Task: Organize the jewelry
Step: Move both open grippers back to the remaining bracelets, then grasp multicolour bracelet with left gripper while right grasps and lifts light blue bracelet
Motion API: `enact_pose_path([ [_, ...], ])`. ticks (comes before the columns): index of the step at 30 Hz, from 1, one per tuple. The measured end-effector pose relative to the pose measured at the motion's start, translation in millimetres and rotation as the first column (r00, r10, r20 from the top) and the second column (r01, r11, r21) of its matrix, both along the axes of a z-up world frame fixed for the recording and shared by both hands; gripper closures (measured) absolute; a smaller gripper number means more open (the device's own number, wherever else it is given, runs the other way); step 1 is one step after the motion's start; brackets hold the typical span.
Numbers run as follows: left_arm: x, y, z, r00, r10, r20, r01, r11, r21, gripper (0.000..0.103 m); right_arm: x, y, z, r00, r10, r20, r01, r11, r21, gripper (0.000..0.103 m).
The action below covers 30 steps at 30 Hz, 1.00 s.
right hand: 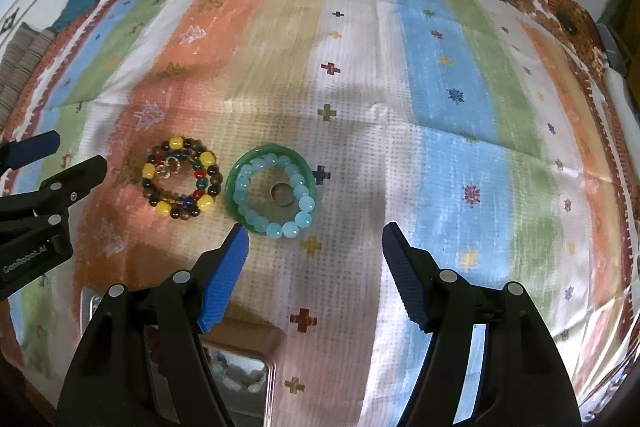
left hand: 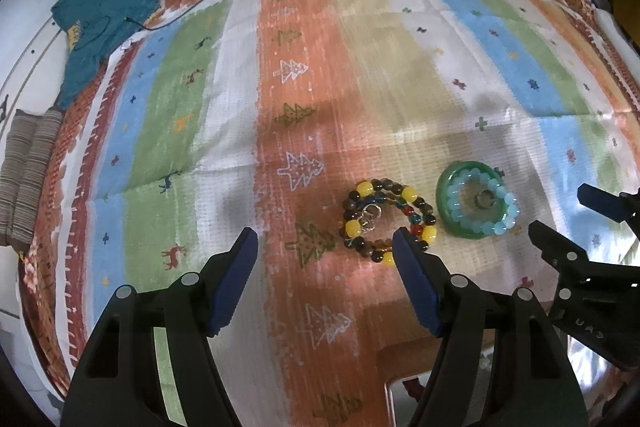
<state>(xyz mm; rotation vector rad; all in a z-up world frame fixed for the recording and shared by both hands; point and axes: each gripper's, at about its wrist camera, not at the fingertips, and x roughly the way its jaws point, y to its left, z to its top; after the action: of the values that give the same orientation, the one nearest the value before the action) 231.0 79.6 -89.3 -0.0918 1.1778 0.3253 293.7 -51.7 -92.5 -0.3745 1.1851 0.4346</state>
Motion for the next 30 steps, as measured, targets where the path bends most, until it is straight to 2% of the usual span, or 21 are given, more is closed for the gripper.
enact_pose_path([
  [12,17.9,8.0,-24.3,0.998,-0.007,-0.058,0.007,1.0,0.003,0.034,20.0,1.9,-21.6,0.999,-0.037,-0.022,0.036,0.998,-0.043,0.034],
  [22,28.9,13.5,-43.7,0.995,-0.01,-0.1,0.01,1.0,-0.004,0.042,26.0,7.7,-29.8,0.999,-0.019,-0.047,0.017,0.999,-0.046,0.034],
  [26,33.9,13.2,-50.3,0.993,-0.016,-0.114,0.016,1.0,-0.005,0.049,27.6,10.5,-36.1,0.998,-0.013,-0.064,0.009,0.998,-0.057,0.047],
  [30,36.8,12.7,-56.6,0.992,-0.027,-0.124,0.026,1.0,-0.009,0.053,29.1,11.4,-42.7,0.997,-0.008,-0.081,0.002,0.998,-0.066,0.051],
])
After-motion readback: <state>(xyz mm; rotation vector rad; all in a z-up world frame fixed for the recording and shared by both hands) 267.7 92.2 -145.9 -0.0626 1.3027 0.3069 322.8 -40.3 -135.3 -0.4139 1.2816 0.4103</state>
